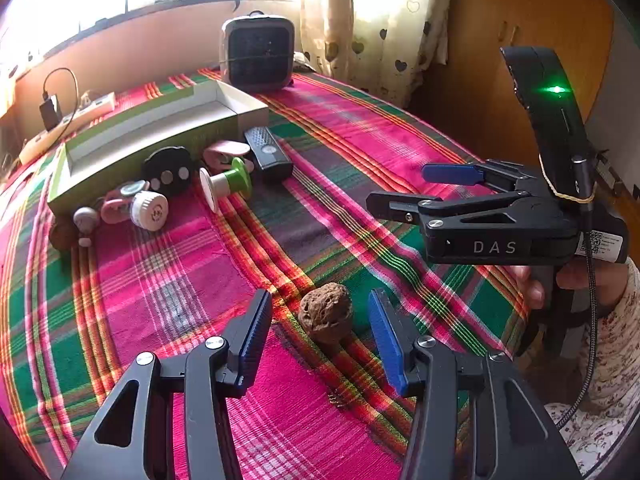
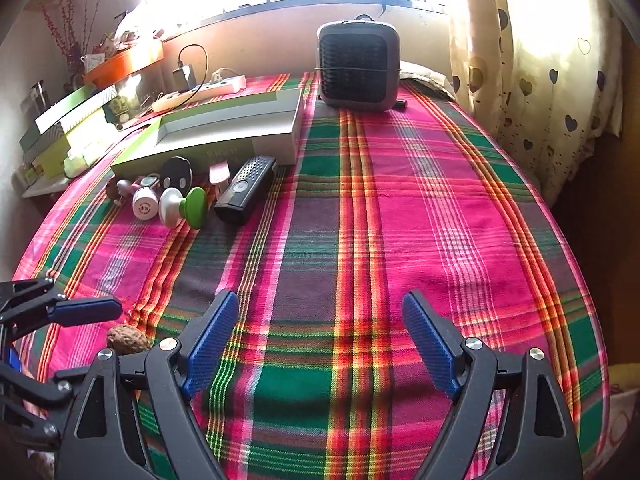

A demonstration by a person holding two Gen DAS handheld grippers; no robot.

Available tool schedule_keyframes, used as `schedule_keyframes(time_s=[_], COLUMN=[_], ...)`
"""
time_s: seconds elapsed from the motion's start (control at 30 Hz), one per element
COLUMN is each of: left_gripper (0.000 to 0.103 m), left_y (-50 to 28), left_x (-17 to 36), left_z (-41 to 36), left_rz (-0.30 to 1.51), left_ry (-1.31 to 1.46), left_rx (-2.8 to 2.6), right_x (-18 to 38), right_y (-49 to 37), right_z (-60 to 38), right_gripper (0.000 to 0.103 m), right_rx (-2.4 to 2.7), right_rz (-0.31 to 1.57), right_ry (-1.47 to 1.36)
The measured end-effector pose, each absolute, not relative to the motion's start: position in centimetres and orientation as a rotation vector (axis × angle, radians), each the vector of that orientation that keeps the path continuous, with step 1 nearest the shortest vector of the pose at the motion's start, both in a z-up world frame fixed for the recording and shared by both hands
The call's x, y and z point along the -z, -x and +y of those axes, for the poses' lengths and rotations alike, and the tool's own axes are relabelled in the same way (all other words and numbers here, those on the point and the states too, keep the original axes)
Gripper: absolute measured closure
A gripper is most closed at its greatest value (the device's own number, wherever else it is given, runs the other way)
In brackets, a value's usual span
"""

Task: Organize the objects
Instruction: 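Close the left gripper around the brown walnut on the cloth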

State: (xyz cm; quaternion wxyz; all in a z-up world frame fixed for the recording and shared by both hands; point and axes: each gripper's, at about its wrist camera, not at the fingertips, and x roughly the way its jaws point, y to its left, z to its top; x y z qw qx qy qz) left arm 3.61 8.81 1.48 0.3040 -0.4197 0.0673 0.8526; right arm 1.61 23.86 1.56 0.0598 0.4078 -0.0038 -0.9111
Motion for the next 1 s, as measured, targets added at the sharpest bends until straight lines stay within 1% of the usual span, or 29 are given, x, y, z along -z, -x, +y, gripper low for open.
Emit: schedule_keyframes(time_s=[0.2,0.3,0.37,0.4,0.47,0.77,0.93,1.0], left_gripper=[0.057,0.062,0.068,0.069,0.076,0.076,0.076,0.076], left_y=[-3.2,-3.0,-2.9,-2.8,-2.8,-2.0,-1.3,-0.9], left_x=[-0.8,-0.7,-0.7,-0.7,-0.7,-0.9,-0.8,-0.6], left_z=[8.8,8.6,8.5,8.5,8.3,6.9,5.1,4.2], left_rz=[0.169,0.165,0.162,0.160,0.157,0.126,0.110,0.094], left_ry=[1.145,1.147,1.149,1.149,1.149,1.158,1.177,1.195], left_rx=[-2.266,-2.276,-2.280,-2.283,-2.286,-2.353,-2.433,-2.458], right_x=[-1.6,-1.5,-1.4,-1.4,-1.4,-1.5,-2.2,-2.3], right_y=[-1.5,-1.4,-1.4,-1.3,-1.2,-0.6,0.3,1.1], right_z=[23.6,23.5,23.4,23.3,23.2,22.5,21.7,21.1], right_gripper=[0.019,0.019,0.019,0.019,0.019,0.019,0.019,0.023], right_rx=[2.755,2.751,2.750,2.749,2.747,2.745,2.769,2.769], right_rz=[-0.009,-0.006,-0.006,-0.006,-0.002,0.020,0.018,0.031], right_ry=[-1.244,-1.249,-1.252,-1.253,-1.255,-1.260,-1.215,-1.219])
